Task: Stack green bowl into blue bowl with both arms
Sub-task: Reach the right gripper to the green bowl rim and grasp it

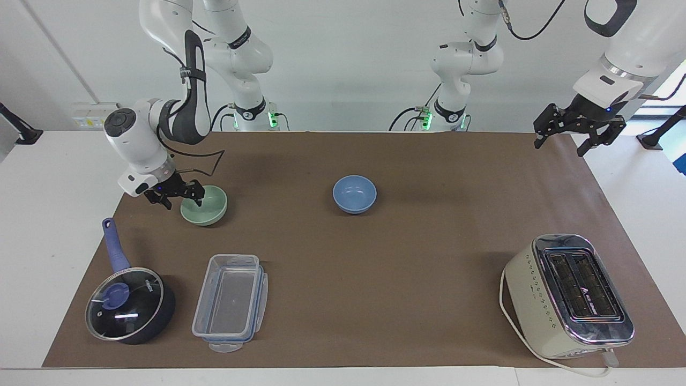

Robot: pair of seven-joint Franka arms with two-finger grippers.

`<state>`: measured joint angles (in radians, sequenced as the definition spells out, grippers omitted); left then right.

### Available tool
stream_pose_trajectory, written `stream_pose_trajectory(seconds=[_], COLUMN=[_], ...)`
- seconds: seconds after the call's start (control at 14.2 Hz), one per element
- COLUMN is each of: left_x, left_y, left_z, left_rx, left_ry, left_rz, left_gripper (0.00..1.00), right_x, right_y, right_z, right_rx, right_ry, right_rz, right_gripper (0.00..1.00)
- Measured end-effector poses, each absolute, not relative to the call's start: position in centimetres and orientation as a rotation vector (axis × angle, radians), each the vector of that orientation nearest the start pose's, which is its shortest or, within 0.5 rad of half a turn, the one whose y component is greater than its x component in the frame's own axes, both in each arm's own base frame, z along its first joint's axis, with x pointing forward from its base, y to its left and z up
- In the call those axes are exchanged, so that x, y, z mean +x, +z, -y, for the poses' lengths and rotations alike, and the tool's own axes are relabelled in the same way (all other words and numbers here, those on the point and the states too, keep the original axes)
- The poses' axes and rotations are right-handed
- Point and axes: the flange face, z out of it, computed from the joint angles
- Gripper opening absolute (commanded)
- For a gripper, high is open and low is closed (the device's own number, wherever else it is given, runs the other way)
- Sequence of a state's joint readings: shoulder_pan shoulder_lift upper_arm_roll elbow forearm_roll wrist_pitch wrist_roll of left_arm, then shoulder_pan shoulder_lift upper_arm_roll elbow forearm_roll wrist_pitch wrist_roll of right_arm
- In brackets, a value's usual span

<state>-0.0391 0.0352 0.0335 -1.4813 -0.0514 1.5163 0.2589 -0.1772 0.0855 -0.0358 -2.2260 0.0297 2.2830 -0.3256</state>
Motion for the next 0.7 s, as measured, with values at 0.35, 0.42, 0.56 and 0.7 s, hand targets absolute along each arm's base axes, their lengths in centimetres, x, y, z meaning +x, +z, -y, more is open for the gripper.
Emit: stream_pose_trajectory(seconds=[0.35,0.42,0.56,0.7], left_x=[54.84,54.82,54.81,54.81], left_y=[63.95,63.91,63.81,63.76], left_z=[0.87,0.85,0.83,0.83], left_rx=[-3.169,-3.17,-3.175,-3.18], left_ry=[0.011,0.013,0.018,0.021], left_rz=[-0.397,-0.39,-0.353,-0.304], left_gripper=[1.0,1.0,1.0,1.0], right_x=[52.1,52.1,52.05,52.11], right_y=[33.19,33.21,33.2,33.33], right_z=[11.46,11.6,11.86,11.83], right_rx=[-3.111,-3.111,-3.112,-3.109], right_ry=[0.027,0.023,0.022,0.016], right_rz=[0.166,0.163,0.156,0.174], right_gripper=[0.0,0.0,0.0,0.0])
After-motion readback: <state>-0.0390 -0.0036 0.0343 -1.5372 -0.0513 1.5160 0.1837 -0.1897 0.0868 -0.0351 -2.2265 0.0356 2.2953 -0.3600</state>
